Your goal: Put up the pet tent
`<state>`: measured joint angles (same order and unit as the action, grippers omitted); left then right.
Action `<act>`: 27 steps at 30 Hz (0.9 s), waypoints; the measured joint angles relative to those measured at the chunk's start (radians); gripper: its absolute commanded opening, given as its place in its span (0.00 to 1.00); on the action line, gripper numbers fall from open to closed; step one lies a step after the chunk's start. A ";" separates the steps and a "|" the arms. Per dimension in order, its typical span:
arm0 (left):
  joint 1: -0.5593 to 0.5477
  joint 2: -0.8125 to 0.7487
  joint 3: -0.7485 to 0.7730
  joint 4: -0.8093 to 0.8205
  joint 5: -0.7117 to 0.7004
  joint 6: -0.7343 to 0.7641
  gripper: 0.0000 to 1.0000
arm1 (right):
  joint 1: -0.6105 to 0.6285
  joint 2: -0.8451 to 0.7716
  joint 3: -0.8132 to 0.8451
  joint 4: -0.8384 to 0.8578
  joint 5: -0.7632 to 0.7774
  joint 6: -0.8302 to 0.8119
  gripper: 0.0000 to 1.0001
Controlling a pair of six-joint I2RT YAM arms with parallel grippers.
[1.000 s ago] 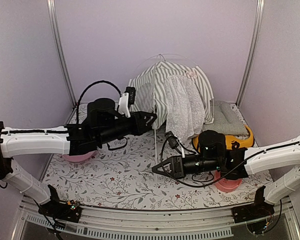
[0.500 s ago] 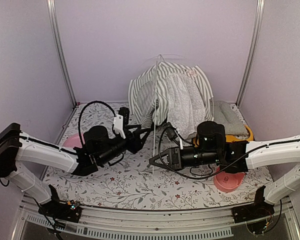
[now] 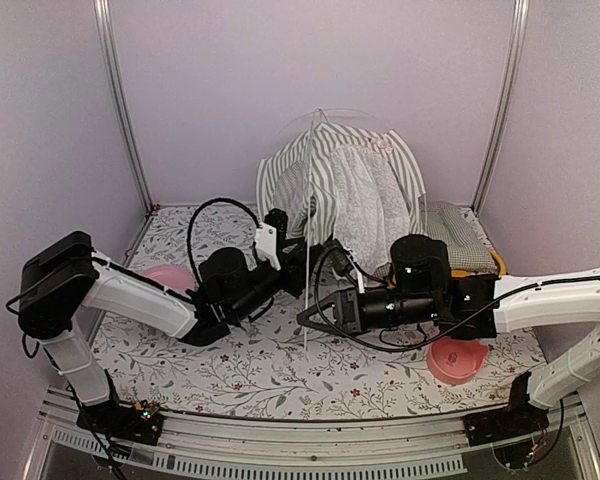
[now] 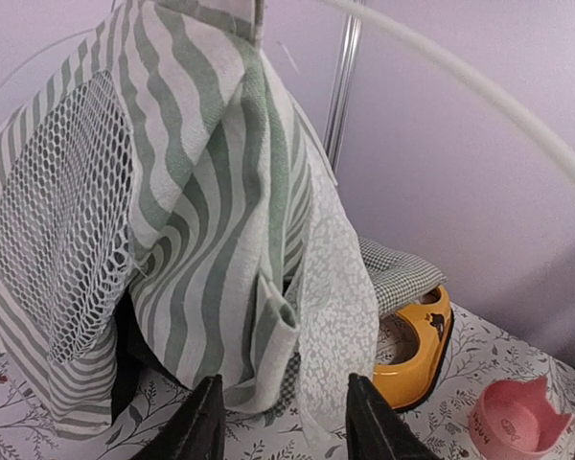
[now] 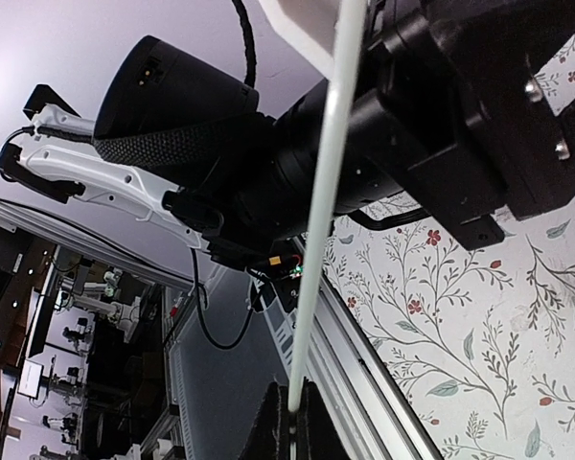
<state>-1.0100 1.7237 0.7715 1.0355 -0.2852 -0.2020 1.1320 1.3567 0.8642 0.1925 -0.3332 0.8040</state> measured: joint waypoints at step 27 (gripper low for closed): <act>0.021 0.116 0.129 -0.031 -0.064 0.043 0.00 | 0.000 -0.001 0.014 -0.038 0.010 -0.008 0.00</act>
<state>-0.9894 1.8400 0.9005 1.0050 -0.3492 -0.1585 1.1320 1.3560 0.8783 0.1543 -0.3229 0.7956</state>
